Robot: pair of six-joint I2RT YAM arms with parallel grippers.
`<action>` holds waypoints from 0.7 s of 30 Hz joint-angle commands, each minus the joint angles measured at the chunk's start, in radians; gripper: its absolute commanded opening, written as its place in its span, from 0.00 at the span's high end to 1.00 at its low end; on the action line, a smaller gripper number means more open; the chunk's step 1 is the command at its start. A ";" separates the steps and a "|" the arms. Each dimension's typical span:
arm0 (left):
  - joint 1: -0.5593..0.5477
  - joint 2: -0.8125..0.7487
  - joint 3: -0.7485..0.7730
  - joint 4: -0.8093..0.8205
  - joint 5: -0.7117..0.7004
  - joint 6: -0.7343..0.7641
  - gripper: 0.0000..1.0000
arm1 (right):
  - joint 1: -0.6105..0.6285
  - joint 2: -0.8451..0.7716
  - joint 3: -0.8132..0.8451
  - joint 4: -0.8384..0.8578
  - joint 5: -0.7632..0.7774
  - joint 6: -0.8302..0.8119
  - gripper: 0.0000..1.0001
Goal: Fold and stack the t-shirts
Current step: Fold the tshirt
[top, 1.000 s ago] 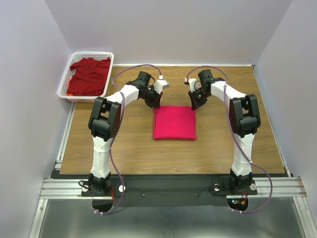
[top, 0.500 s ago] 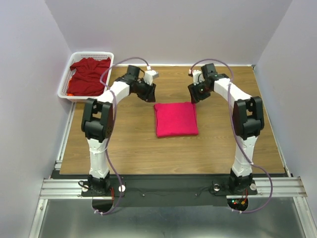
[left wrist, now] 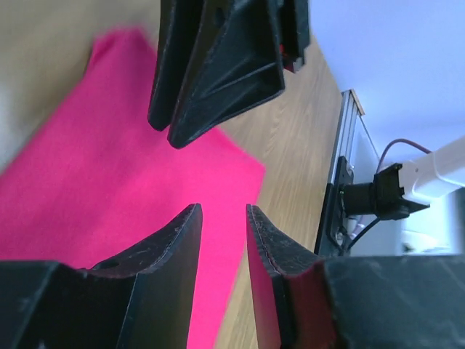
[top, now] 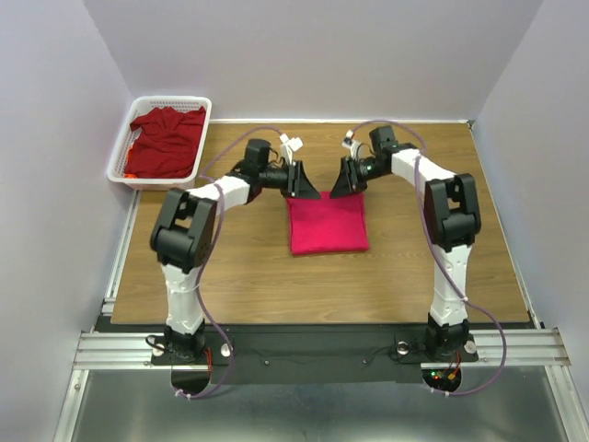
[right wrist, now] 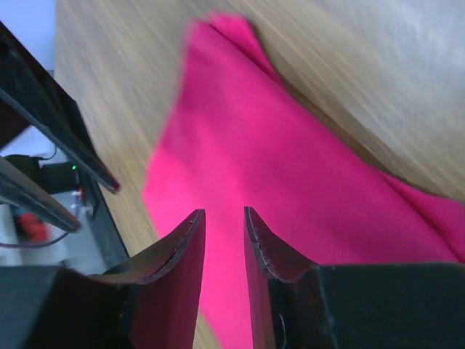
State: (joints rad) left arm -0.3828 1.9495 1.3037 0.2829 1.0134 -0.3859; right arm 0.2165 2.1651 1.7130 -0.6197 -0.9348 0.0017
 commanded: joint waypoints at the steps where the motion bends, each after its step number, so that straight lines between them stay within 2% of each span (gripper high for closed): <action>1: 0.024 0.129 0.003 0.121 0.034 -0.116 0.58 | -0.031 0.093 -0.001 0.040 -0.105 0.049 0.68; 5: 0.065 0.245 0.052 0.059 0.005 -0.055 0.58 | -0.095 0.186 0.036 0.078 -0.081 0.080 0.69; 8: 0.100 0.308 0.121 -0.080 -0.018 0.043 0.59 | -0.121 0.197 0.039 0.077 -0.088 0.078 0.70; 9: 0.111 0.308 0.129 -0.080 -0.010 0.047 0.59 | -0.124 0.191 0.039 0.075 -0.088 0.083 0.69; 11: 0.133 0.276 0.134 -0.103 0.002 0.070 0.59 | -0.128 0.159 0.034 0.074 -0.119 0.098 0.69; 15: 0.127 0.096 0.073 -0.139 0.059 0.147 0.57 | -0.129 -0.044 -0.027 0.071 -0.156 0.142 0.67; 17: 0.111 -0.007 0.039 -0.140 0.082 0.140 0.56 | -0.123 -0.105 -0.107 0.072 -0.180 0.159 0.66; 21: 0.041 -0.076 -0.072 -0.134 0.091 0.117 0.56 | -0.083 -0.180 -0.260 0.075 -0.197 0.172 0.64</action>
State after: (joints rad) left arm -0.2691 1.9842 1.2907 0.1406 1.0500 -0.2935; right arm 0.0910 2.0617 1.5471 -0.5667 -1.0843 0.1547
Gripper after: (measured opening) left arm 0.437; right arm 0.356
